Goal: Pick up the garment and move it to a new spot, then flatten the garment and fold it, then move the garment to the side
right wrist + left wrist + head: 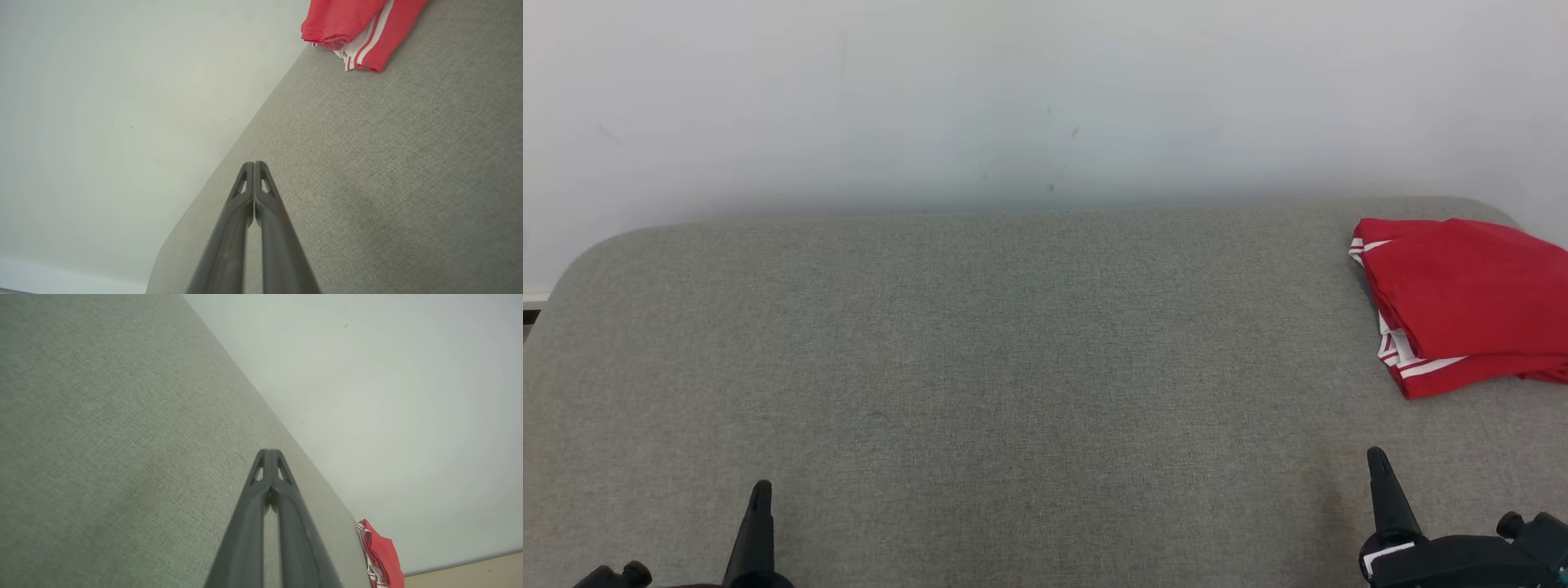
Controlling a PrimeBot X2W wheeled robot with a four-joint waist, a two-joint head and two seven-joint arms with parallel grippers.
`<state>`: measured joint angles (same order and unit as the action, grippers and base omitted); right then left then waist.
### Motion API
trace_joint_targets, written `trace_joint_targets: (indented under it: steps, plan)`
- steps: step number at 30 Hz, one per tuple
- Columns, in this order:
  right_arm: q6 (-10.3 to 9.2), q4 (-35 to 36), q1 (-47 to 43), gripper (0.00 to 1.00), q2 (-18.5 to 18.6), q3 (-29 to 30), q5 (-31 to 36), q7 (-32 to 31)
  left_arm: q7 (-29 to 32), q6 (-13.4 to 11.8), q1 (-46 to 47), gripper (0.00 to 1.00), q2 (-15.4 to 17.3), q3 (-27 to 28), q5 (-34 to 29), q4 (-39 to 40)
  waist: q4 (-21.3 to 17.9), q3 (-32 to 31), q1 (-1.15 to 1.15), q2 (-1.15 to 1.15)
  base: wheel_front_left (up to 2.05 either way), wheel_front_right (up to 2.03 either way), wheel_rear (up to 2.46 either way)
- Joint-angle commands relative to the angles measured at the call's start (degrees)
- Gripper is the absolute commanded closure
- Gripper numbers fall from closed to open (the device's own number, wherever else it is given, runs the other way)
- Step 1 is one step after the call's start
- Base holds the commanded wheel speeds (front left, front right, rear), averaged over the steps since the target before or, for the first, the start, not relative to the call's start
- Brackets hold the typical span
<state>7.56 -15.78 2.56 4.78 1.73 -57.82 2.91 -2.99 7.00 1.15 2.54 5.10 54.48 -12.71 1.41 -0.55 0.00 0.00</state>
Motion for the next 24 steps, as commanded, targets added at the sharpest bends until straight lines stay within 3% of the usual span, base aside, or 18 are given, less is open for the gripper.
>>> trace_joint_targets:
  steps: [1, 24]
  plan:
    - [-0.06, 0.7, 1.4, 1.00, 0.0, 0.4, -1.7, -0.5, 0.5, 0.1, 1.6, 1.00, 0.3, 0.3, 2.1, 0.4, 0.0, 0.0, 0.00, 0.00, 0.00, 0.00, 0.00]
    - [-0.08, 1.1, 2.5, 1.00, -0.8, 2.2, -14.5, -4.0, 4.1, 0.3, 3.3, 1.00, 0.4, 0.8, 16.2, -0.4, -0.5, 0.2, 0.00, 0.00, 0.00, 0.00, 0.00]
